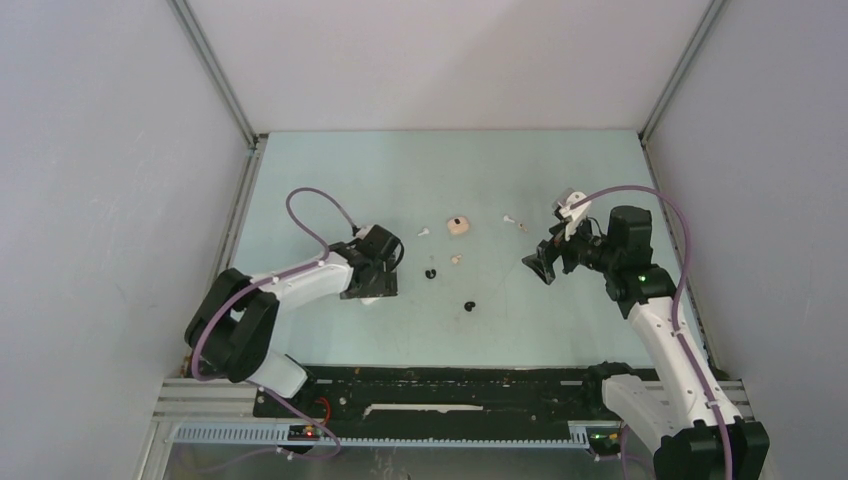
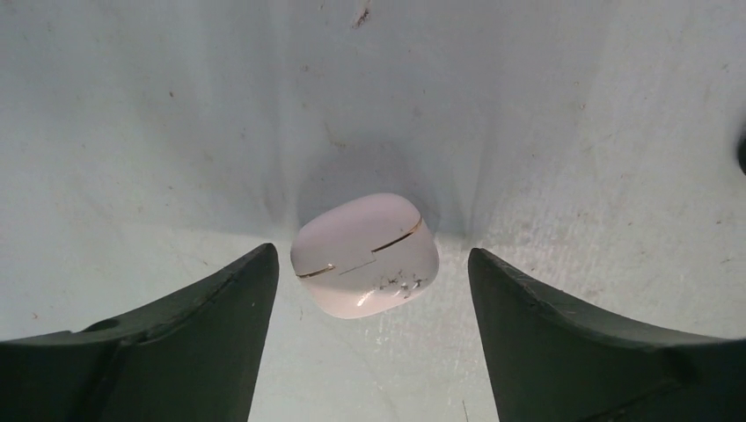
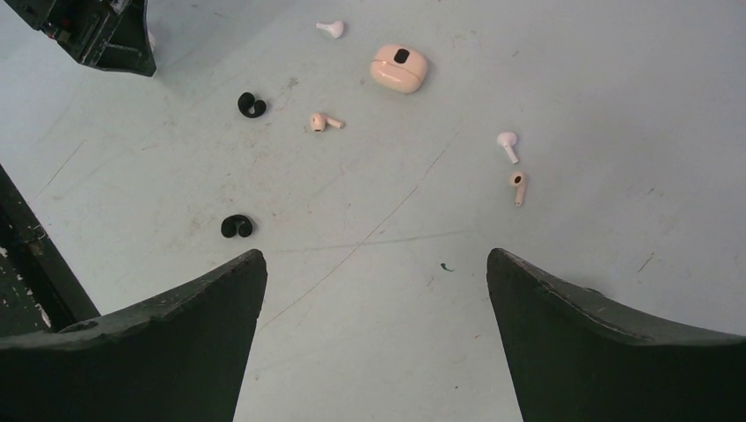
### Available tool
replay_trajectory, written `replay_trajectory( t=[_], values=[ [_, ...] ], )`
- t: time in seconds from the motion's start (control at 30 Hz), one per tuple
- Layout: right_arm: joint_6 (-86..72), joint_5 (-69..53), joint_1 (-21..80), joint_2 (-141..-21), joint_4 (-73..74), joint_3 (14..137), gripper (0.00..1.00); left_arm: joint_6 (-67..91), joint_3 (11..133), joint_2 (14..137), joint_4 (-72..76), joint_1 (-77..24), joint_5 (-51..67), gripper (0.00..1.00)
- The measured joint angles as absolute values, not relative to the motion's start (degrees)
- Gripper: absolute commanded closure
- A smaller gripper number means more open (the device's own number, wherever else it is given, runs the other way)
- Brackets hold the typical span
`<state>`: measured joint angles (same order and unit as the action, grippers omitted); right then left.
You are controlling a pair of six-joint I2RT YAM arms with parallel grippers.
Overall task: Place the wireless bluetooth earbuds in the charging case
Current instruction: Adjust the charging case at the center of the board.
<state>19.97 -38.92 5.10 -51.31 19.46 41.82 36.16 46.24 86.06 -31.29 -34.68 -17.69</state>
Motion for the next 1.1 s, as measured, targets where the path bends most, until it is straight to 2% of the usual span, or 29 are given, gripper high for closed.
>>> replay_trajectory(
  t=[0.3, 0.67, 0.83, 1.1],
  values=[
    [20.0, -39.3, 5.1, -52.5, 20.8, 41.8, 0.03, 40.2, 44.7, 80.1, -30.5, -34.3, -17.2, 0.18],
    [20.0, -39.9, 4.5, -52.0, 21.4, 41.8, 0.03, 47.0, 37.8, 77.2, -25.4, -34.1, -14.3, 0.19],
    [20.0, -41.0, 3.6, -51.4, 21.7, 41.8, 0.03, 46.9, 38.4, 78.5, -24.5, -33.5, -14.3, 0.22],
    [19.9, -42.8, 1.4, -51.3, 21.9, 41.8, 0.03, 44.8, 45.6, 85.7, -24.6, -32.8, -14.8, 0.21]
  ],
)
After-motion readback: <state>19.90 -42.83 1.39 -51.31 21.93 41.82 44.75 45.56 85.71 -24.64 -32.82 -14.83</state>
